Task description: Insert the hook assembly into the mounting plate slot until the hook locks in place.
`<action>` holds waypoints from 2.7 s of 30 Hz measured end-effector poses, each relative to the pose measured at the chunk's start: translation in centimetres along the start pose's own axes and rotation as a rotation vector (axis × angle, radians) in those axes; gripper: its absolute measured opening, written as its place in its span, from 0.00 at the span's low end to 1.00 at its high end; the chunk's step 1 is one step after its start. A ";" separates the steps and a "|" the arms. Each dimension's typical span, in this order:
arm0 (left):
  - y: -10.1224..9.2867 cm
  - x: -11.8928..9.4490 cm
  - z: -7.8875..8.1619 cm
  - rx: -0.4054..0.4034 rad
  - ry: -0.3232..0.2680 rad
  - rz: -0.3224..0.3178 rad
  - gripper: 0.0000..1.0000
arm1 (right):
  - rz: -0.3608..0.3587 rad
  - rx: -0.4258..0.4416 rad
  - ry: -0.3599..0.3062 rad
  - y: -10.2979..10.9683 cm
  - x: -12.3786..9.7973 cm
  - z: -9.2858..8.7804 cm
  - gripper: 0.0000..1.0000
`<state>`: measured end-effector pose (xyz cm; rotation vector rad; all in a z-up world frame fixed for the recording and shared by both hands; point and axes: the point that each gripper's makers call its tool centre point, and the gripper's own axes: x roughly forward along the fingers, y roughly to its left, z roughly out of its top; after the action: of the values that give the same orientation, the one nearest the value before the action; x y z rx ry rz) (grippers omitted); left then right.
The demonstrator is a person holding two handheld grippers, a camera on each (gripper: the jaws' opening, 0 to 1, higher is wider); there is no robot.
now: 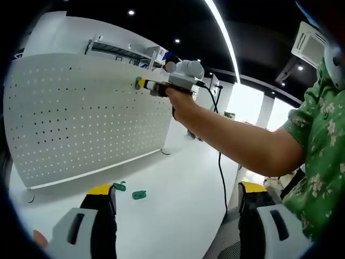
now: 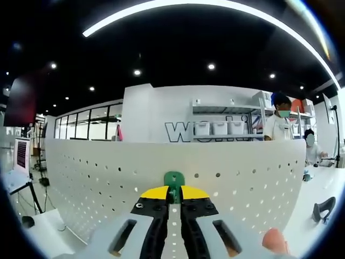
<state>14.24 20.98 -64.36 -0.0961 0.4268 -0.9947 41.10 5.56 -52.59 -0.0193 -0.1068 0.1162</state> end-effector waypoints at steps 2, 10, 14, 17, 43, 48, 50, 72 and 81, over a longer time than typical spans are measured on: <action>0.0 0.0 0.0 0.000 -0.001 0.000 0.96 | -0.001 -0.003 0.002 0.0 0.0 -0.1 0.06; 0.2 -0.1 0.0 -0.002 -0.002 0.004 0.96 | -0.004 -0.005 0.008 -0.1 0.0 -0.2 0.08; 0.1 -0.1 0.1 -0.001 -0.004 0.003 0.96 | -0.004 -0.009 0.007 -0.1 0.0 -0.2 0.09; 0.1 -0.1 0.0 -0.001 -0.003 0.002 0.96 | -0.005 -0.012 0.002 -0.1 -0.1 0.0 0.11; -0.1 -0.5 0.1 0.003 -0.010 0.005 0.97 | 0.032 -0.031 0.039 0.4 -1.4 -0.8 0.32; -0.2 -0.6 0.2 0.005 -0.013 0.006 0.97 | 0.055 -0.024 0.054 0.8 -2.0 -1.4 0.37; -0.2 -0.6 0.2 0.005 -0.015 0.007 0.97 | 0.069 -0.020 0.054 1.0 -2.2 -1.4 0.40; 0.0 -1.2 -0.2 0.004 -0.019 0.028 0.97 | 0.210 0.018 0.128 3.9 -7.1 -3.3 0.46; 0.0 -1.4 -0.5 0.001 -0.017 0.039 0.97 | 0.271 0.009 0.154 5.3 -9.8 -4.0 0.47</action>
<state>13.37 22.21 -64.43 -0.0950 0.4109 -0.9550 31.21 9.66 -57.74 -0.0338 0.0506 0.3847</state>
